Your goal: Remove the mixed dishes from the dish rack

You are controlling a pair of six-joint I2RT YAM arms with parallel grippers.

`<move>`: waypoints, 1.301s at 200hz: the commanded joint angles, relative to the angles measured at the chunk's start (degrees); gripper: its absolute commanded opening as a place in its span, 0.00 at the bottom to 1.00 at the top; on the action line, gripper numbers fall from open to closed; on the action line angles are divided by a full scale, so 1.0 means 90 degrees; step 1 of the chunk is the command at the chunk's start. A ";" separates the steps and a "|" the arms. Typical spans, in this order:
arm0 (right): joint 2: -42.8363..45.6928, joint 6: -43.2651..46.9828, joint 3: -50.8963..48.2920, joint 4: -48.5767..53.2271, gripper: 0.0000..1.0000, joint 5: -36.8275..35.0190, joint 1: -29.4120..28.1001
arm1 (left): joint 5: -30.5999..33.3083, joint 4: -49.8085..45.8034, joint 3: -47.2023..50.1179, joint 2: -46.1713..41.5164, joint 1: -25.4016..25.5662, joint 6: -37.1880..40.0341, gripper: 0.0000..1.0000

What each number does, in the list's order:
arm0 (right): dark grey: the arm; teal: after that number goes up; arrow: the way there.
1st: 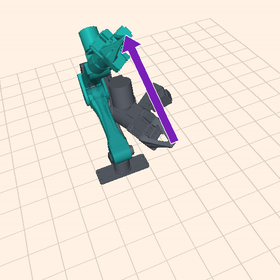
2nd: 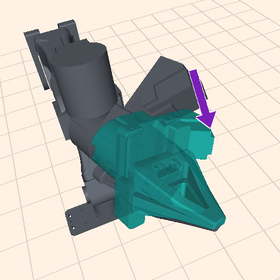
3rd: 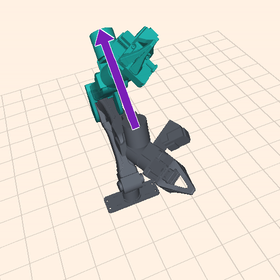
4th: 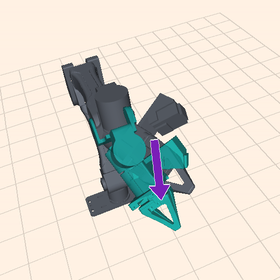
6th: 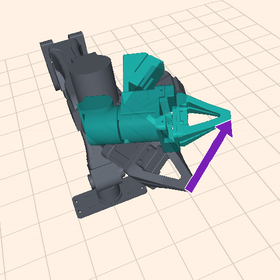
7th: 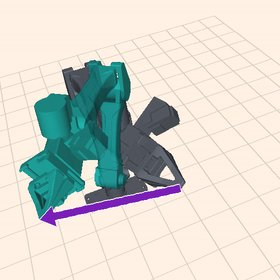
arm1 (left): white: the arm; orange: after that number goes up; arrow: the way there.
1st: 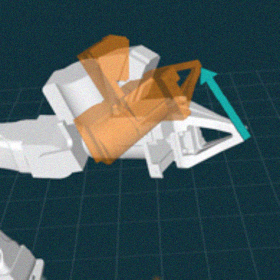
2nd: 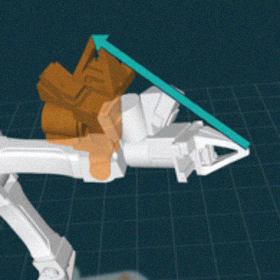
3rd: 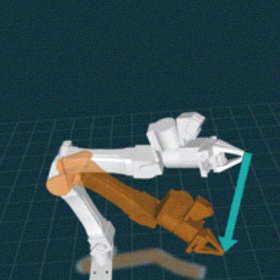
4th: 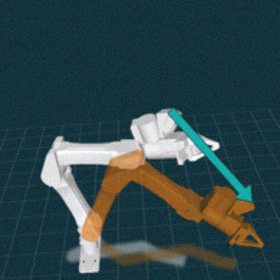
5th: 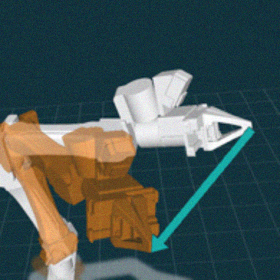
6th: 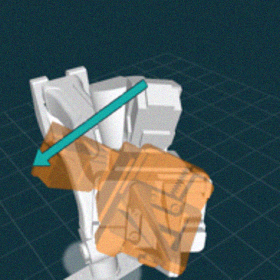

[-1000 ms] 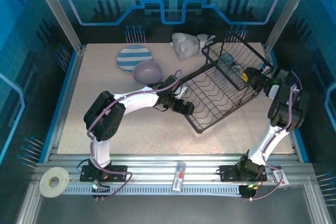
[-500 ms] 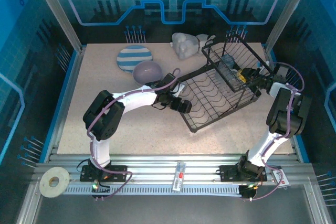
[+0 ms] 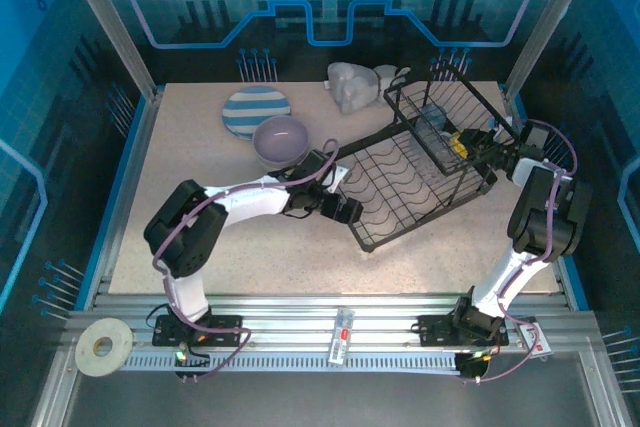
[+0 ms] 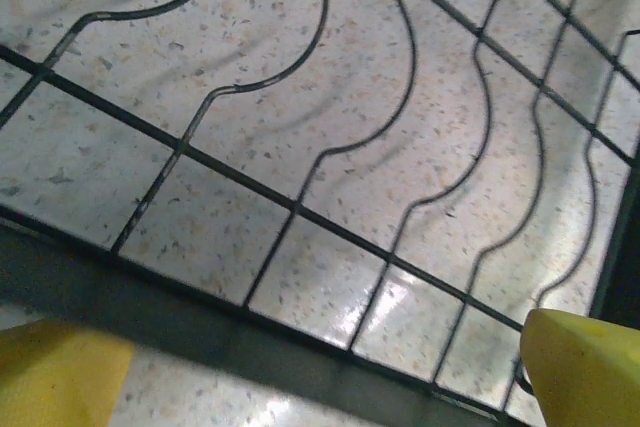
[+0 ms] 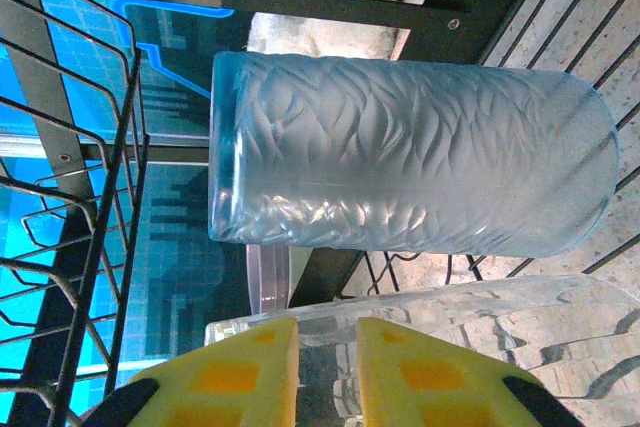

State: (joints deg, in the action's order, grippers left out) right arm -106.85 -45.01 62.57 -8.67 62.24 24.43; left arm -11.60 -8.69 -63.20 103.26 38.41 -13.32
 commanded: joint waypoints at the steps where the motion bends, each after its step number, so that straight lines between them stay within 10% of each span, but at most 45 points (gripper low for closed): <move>1: -0.0206 -0.0094 -0.0034 -0.0112 0.24 0.0175 -0.0126 | 0.0233 0.0378 0.0335 -0.0731 0.0028 0.0111 0.99; 60: -0.0287 -0.0190 0.0042 -0.0101 0.24 0.0234 -0.0163 | 0.0180 0.1631 0.0888 -0.1686 0.0058 0.0402 0.99; 148: -0.0478 0.0002 0.0075 0.0000 0.24 0.0573 -0.0420 | -0.1607 0.5072 -0.0259 0.0803 0.0226 0.1138 0.99; 260: -0.0342 0.1447 0.0281 0.1930 0.24 0.0380 -0.0579 | -0.1617 0.5038 -0.2411 0.2696 0.0366 0.1317 0.99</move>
State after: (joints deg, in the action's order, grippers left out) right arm -110.50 -34.37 65.69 4.84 64.88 21.37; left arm -24.34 35.00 -80.82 124.38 40.75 -3.38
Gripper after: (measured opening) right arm 0.239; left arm 0.992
